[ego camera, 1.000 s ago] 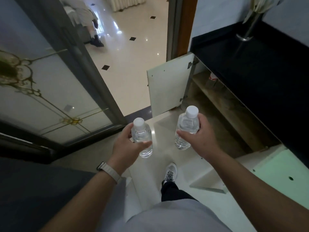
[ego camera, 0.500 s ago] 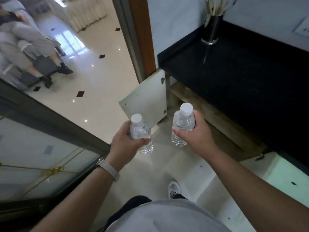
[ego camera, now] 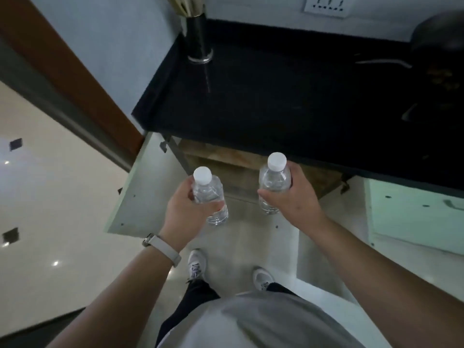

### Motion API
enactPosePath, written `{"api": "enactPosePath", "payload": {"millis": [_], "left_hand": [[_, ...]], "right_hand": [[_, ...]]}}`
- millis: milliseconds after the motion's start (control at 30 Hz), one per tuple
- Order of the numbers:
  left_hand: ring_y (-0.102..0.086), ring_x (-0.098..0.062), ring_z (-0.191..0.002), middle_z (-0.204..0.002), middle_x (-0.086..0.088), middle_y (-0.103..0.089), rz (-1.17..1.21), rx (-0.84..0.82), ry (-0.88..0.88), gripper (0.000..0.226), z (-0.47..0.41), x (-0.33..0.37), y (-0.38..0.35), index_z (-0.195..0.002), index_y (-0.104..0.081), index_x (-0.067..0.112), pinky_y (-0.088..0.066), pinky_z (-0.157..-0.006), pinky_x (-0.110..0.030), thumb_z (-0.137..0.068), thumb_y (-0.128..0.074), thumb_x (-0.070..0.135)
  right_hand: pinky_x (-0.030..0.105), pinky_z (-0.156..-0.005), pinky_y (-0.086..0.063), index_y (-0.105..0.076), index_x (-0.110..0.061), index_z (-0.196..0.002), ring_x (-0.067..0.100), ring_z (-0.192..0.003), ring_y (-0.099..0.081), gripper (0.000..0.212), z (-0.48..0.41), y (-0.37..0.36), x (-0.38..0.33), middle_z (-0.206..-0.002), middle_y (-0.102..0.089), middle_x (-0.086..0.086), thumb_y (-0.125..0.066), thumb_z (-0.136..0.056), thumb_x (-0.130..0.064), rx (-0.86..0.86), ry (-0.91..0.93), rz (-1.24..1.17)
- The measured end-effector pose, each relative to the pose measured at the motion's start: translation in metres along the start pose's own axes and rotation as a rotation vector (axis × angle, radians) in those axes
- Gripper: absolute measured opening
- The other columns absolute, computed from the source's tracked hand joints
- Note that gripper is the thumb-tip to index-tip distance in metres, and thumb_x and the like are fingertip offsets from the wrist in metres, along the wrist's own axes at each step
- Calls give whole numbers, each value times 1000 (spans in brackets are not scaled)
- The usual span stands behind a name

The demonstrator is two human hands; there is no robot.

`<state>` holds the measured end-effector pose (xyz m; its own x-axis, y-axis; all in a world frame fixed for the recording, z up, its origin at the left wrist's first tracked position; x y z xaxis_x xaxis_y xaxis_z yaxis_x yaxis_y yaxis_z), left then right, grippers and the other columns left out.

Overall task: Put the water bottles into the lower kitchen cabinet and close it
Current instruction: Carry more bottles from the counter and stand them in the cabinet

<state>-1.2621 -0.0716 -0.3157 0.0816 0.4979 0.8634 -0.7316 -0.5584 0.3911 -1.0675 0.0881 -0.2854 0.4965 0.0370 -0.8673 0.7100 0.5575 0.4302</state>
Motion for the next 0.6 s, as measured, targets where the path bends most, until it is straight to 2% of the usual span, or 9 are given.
{"api": "enactPosePath", "payload": {"millis": [33,133,267,333,433,600], "left_hand": [[-71,-16,-96,-102,6,-73,-16,-60,-18,58,-13,0,2,-115,-62,33,-58,-84,-39,-66,-92,26],[-71,-13,-97,-105,9,-72,-26,-178,-34,59,-49,-3,14,-118,-61,34,-58,-86,-40,-66,-90,30],[-72,-21,-100,-106,2,-73,-68,-323,-65,63,-89,-18,27,-119,-62,25,-59,-85,-51,-64,-89,36],[-71,-20,-102,-107,3,-72,-75,-347,-55,66,-104,-29,30,-120,-61,27,-59,-88,-52,-62,-89,38],[-70,-16,-101,-108,6,-72,-94,-369,-48,68,-113,-38,31,-120,-61,32,-58,-90,-50,-59,-89,41],[-69,-16,-104,-110,9,-71,-107,-356,-21,69,-126,-58,18,-119,-60,34,-56,-92,-50,-56,-88,45]], "right_hand": [[30,-83,-51,-42,-39,-113,0,-90,-60,59,-1,-5,-1,-100,-58,-19,-85,-71,-31,42,-51,-3],[23,-74,-47,-39,-43,-112,-2,-87,-58,62,1,-23,-6,-98,-57,-23,-84,-71,-35,152,-172,0],[29,-77,-52,-43,-36,-123,5,-92,-61,66,0,-49,-8,-103,-60,-18,-83,-71,-37,192,-278,25],[30,-80,-52,-43,-32,-130,4,-94,-61,71,-1,-60,-6,-104,-60,-18,-83,-72,-35,226,-297,11],[31,-83,-52,-43,-33,-131,2,-94,-60,71,-4,-73,-2,-104,-60,-20,-83,-73,-36,251,-332,-5],[39,-91,-53,-41,-36,-133,10,-102,-61,75,-20,-88,29,-112,-60,-16,-84,-71,-38,222,-371,-25]]}}
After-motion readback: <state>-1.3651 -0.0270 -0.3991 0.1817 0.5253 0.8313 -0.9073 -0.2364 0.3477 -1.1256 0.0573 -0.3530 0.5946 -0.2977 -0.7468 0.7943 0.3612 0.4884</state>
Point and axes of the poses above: each hand's wrist, its own z-axis away from the middle knuckle, its own y-axis out of the back of the hand, x = y × z, the point moved 3 cm from there along -z, towards the middle knuckle
